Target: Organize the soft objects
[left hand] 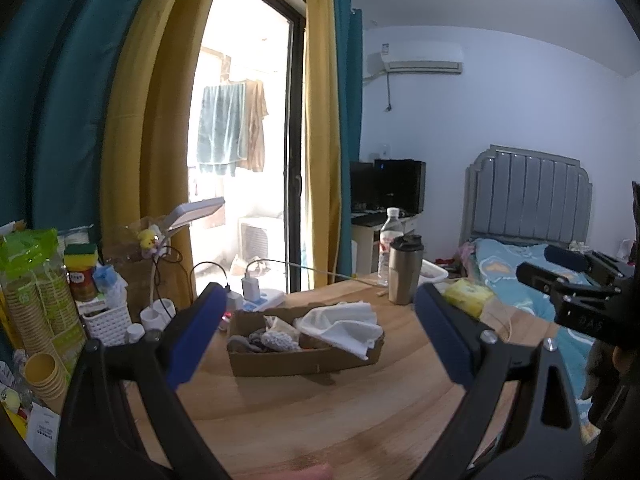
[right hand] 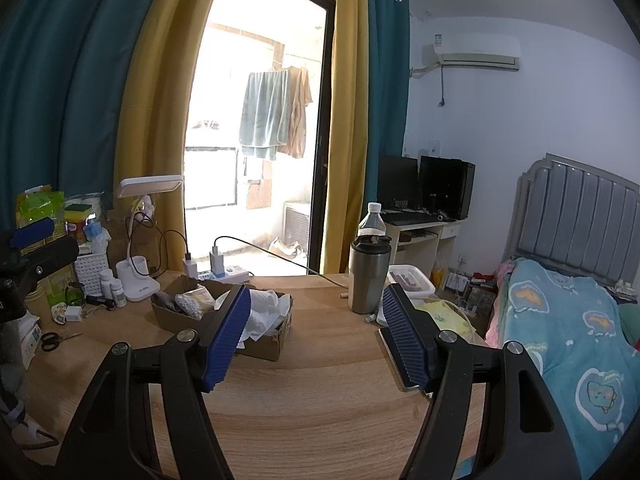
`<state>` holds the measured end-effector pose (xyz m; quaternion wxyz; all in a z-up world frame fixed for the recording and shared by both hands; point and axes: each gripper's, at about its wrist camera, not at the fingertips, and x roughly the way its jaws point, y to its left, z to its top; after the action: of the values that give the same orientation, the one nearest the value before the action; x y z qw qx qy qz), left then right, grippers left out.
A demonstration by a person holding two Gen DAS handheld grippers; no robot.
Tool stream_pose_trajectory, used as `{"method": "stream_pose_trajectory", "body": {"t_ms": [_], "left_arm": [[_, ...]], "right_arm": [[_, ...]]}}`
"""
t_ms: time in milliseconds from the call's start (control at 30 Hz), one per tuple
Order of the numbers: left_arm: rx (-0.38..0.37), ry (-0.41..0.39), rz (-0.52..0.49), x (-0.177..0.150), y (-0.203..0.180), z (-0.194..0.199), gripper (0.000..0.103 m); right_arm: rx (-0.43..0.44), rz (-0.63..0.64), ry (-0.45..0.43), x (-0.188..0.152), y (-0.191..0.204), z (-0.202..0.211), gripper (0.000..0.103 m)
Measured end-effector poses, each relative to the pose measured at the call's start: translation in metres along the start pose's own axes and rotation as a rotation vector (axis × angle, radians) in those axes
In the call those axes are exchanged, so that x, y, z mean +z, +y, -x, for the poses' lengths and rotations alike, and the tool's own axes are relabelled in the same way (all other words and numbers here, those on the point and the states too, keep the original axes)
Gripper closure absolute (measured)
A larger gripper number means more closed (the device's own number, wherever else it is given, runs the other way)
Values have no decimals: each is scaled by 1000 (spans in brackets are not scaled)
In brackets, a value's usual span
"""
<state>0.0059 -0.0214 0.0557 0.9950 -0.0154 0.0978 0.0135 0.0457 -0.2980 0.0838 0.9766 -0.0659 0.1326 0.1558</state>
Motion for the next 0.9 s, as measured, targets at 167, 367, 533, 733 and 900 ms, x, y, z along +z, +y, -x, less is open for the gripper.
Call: {"method": "stream_pose_trajectory", "body": {"t_ms": [167, 367, 533, 733, 900], "left_arm": [[-6, 3, -2, 0, -2, 0, 7], [-13, 14, -1, -2, -5, -1, 7], [-23, 26, 2, -3, -5, -4, 7], [-32, 32, -2, -5, -7, -5, 7], [-32, 32, -2, -4, -8, -4, 7]], "right_arm": [[1, -1, 0, -1, 0, 0, 31], [-2, -2, 0, -2, -1, -1, 31], [1, -4, 1, -4, -1, -1, 31], [17, -1, 2, -3, 4, 0, 31], [28, -5, 3, -2, 4, 0, 31]]}}
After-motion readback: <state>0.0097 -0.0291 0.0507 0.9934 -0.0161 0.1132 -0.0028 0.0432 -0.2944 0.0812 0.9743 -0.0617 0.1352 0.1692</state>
